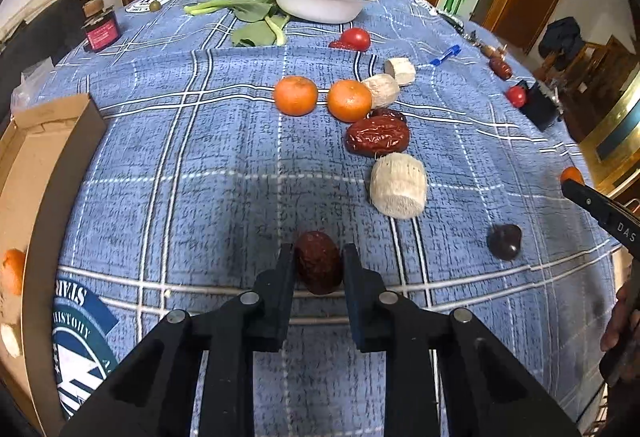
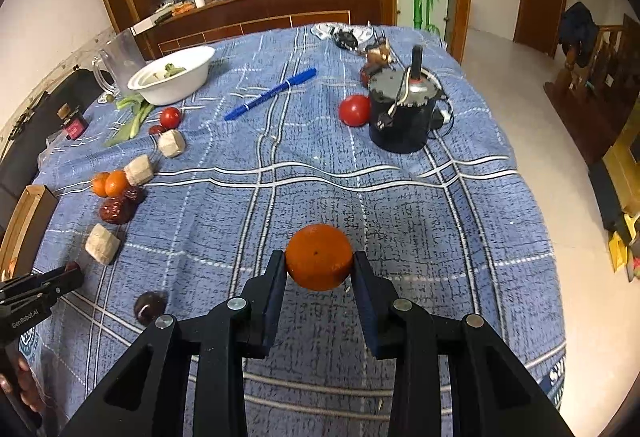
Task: Organize fruits
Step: 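Grasp another mandarin orange with the right tool while the left tool grasps a red date, then carry the orange and red date in both tools over the cardboard tray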
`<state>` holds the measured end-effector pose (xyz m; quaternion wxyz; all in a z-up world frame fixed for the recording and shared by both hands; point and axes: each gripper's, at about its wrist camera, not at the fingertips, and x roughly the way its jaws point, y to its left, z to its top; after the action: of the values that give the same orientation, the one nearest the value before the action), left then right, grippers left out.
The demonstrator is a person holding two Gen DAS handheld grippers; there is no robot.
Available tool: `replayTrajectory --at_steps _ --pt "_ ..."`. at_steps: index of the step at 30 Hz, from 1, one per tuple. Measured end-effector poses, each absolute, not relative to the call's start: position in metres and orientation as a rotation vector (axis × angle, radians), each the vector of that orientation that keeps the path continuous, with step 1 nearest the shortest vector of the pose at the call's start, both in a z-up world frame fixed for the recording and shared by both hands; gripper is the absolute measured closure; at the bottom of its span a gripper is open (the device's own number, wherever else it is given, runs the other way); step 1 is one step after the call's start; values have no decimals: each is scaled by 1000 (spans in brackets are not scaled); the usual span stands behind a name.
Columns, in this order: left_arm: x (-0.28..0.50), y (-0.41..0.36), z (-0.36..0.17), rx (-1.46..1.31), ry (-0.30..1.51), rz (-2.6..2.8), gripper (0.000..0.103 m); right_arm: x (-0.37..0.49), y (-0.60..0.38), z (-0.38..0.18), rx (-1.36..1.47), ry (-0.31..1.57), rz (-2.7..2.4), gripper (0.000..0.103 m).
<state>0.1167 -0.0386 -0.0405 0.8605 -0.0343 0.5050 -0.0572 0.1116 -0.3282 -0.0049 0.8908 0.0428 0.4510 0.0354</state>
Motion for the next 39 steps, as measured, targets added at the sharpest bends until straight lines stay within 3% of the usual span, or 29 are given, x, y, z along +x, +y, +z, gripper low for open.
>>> replayTrajectory --at_steps 24,39 --pt "37 29 -13 -73 992 -133 81 31 -229 11 43 934 151 68" --pt "19 84 5 -107 944 -103 81 25 -146 13 -29 944 235 67"
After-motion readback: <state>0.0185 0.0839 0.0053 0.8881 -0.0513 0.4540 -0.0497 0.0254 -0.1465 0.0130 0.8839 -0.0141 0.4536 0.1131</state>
